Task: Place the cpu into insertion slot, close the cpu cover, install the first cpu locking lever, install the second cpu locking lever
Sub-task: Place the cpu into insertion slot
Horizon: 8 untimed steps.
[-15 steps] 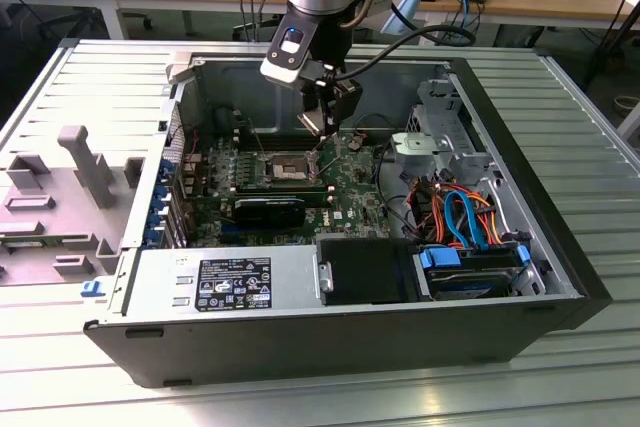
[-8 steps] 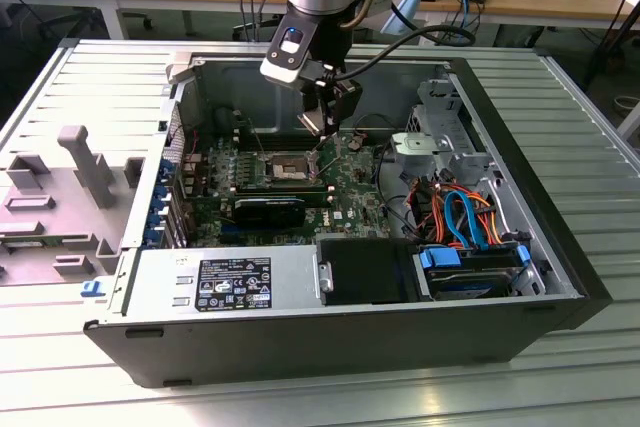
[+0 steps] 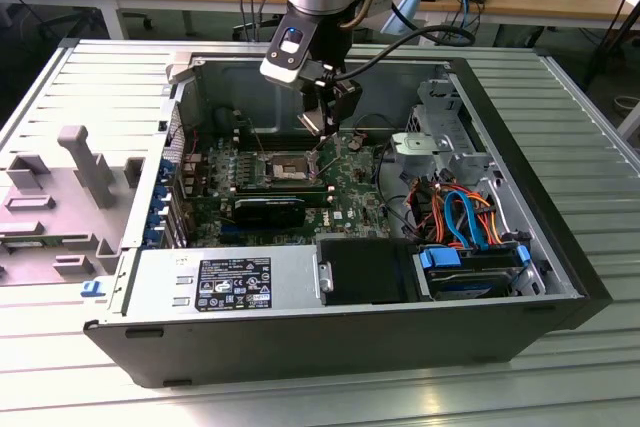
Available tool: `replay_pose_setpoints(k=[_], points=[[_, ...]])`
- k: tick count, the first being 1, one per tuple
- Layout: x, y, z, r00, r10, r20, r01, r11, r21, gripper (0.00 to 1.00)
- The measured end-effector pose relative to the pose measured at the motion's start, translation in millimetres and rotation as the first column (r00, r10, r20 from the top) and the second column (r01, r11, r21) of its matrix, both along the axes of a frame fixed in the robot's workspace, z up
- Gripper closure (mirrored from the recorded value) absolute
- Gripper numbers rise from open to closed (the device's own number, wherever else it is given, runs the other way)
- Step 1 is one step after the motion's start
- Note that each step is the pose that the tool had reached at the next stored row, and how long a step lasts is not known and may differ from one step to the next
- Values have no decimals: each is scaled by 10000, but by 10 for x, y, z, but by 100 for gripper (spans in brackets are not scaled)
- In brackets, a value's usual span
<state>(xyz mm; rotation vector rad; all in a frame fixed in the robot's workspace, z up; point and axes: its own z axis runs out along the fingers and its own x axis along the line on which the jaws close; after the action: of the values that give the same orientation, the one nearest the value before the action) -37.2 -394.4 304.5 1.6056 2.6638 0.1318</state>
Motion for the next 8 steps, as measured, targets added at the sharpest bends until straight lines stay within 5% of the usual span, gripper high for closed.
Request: replay_pose_setpoints(k=[8], points=[[0,1,-4,10000,-38,1,38,10000,0,46]])
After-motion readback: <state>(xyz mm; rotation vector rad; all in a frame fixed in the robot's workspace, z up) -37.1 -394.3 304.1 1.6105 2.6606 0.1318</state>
